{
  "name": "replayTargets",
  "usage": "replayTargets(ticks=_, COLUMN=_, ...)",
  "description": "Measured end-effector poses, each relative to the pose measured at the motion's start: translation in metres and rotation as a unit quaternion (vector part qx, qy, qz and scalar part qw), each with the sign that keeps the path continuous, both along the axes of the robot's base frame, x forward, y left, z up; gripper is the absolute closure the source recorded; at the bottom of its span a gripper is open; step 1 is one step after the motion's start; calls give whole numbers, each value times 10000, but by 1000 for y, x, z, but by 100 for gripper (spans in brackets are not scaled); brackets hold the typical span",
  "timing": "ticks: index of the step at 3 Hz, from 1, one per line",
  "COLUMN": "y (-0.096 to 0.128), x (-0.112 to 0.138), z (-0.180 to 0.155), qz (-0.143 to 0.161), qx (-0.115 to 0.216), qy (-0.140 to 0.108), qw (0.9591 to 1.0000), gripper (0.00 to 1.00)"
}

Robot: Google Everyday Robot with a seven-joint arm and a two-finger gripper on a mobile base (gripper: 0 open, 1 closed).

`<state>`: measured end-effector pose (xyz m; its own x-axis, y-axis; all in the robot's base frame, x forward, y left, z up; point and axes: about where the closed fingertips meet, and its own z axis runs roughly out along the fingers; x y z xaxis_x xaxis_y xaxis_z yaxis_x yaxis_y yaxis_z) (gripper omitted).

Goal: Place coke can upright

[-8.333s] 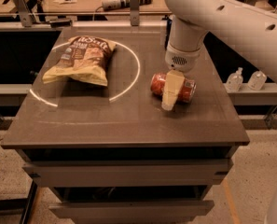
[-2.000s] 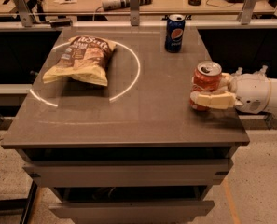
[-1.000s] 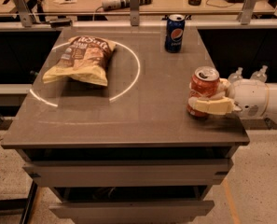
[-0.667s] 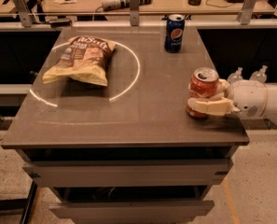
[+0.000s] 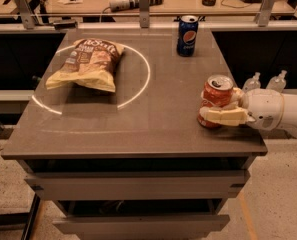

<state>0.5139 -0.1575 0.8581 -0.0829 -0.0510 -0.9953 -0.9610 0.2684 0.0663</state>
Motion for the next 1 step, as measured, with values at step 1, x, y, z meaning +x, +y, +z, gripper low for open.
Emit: replayTargets(ticks=1, y=2, x=0, z=0, qz=22, qx=0, qy=-3, qw=10000, gripper=60)
